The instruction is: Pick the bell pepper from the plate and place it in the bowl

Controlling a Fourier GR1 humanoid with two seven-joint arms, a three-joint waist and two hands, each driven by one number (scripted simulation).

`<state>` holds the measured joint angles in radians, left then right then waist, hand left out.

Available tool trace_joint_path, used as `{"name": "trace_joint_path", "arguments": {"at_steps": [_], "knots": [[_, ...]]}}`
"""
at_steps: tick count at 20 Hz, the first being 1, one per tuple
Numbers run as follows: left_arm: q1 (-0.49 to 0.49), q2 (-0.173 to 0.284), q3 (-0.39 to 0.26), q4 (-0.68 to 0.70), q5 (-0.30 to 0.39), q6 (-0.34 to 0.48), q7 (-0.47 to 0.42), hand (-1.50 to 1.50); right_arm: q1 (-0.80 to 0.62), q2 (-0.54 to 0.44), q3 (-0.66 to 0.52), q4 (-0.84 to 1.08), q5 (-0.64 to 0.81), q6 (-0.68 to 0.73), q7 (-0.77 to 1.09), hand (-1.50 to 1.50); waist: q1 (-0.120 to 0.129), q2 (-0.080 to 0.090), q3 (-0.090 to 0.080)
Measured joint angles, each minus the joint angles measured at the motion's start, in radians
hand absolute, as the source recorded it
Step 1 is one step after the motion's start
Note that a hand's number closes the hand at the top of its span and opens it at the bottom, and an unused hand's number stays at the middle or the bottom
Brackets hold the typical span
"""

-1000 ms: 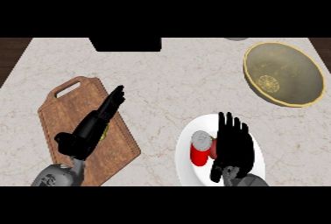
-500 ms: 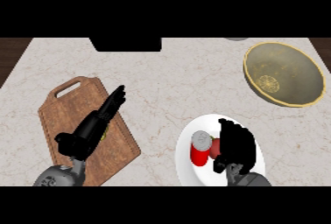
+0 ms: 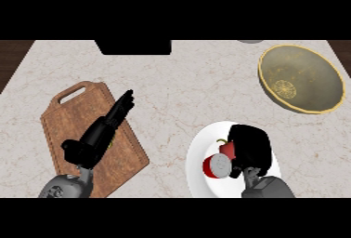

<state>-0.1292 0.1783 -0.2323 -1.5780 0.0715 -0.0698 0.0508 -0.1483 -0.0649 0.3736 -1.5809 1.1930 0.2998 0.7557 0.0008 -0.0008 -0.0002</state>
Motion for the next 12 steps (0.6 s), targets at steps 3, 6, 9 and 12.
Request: {"name": "trace_joint_path", "arguments": {"at_steps": [3, 6, 9, 12], "knots": [[-0.005, 0.002, 0.000, 0.000, 0.000, -0.006, 0.000, 0.00, -0.026, -0.060, 0.029, 0.003, -0.078, 0.061, -0.176, 1.50, 0.009, 0.002, 0.001], [-0.005, -0.001, -0.003, -0.006, 0.001, -0.008, 0.009, 0.00, -0.051, -0.127, 0.068, -0.001, -0.151, 0.122, -0.365, 1.50, 0.015, 0.003, 0.001], [-0.017, -0.001, 0.009, 0.004, 0.005, -0.014, 0.020, 0.00, -0.071, -0.200, 0.064, -0.013, -0.194, 0.154, -0.507, 1.50, 0.008, 0.003, 0.001], [-0.003, -0.002, 0.014, -0.008, 0.001, -0.018, 0.014, 0.00, -0.090, -0.259, 0.033, -0.024, -0.180, 0.122, -0.585, 1.50, 0.004, 0.001, 0.001]]}}
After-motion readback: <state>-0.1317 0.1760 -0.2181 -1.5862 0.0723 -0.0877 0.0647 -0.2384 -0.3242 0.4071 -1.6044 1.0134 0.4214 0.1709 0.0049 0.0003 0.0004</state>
